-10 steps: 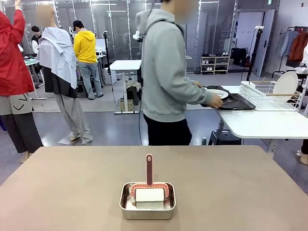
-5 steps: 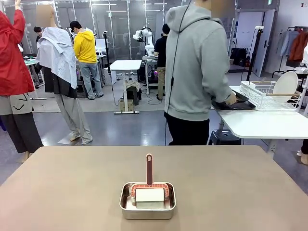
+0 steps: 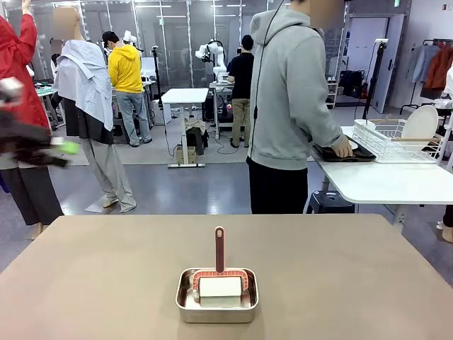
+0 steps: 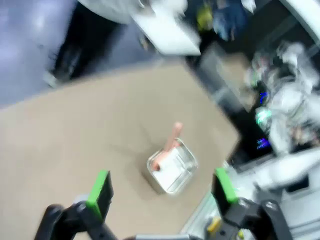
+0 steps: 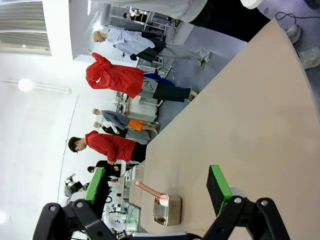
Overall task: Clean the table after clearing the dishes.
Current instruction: When the right (or left) Handle tray is removed, use the right hand (or left hand) to clean the right (or left) side of the table with the Lint Roller.
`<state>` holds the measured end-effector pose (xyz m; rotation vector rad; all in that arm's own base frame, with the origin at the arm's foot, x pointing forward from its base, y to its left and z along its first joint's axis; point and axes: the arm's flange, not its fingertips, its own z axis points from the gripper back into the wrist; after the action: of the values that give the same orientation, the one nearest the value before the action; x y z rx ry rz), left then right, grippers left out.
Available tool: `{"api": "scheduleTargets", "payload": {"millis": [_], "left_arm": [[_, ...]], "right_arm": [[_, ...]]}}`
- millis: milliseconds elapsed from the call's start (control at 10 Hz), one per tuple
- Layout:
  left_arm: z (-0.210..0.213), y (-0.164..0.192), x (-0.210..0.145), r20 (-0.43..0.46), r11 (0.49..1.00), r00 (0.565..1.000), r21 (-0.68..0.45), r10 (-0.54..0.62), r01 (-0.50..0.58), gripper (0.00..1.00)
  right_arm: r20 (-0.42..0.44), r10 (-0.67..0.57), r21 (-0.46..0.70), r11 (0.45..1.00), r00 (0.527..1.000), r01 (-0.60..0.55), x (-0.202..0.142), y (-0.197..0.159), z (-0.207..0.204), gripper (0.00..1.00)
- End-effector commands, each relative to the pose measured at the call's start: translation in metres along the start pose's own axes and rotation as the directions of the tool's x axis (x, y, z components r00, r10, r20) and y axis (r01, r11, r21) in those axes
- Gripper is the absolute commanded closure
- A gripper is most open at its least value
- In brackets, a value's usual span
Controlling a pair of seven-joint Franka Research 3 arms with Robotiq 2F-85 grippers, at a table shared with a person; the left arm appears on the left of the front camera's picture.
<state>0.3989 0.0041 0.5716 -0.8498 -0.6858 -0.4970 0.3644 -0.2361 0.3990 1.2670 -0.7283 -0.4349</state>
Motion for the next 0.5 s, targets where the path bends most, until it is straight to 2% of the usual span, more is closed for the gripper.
{"api": "scheduleTargets", "payload": {"millis": [0,100,200,400], "left_arm": [[-0.068,-0.019,0.036,-0.255,0.98,0.946,-0.067,-0.199,0.188,0.0],[-0.108,-0.049,0.042,-0.362,0.949,0.878,-0.083,-0.312,0.304,0.0],[-0.147,-0.074,0.038,-0.459,0.919,0.798,-0.154,-0.391,0.362,0.0],[-0.21,-0.107,0.007,-0.612,0.852,0.608,-0.242,-0.505,0.464,0.0]], "right_arm": [[-0.016,0.004,-0.002,1.0,1.0,-0.005,0.0,0.004,0.002,0.0],[-0.016,0.004,-0.002,1.0,1.0,-0.005,0.0,0.004,0.002,0.0],[-0.016,0.004,-0.002,1.0,1.0,-0.005,0.0,0.004,0.002,0.0],[-0.016,0.004,-0.002,1.0,1.0,-0.005,0.0,0.004,0.002,0.0]]}}
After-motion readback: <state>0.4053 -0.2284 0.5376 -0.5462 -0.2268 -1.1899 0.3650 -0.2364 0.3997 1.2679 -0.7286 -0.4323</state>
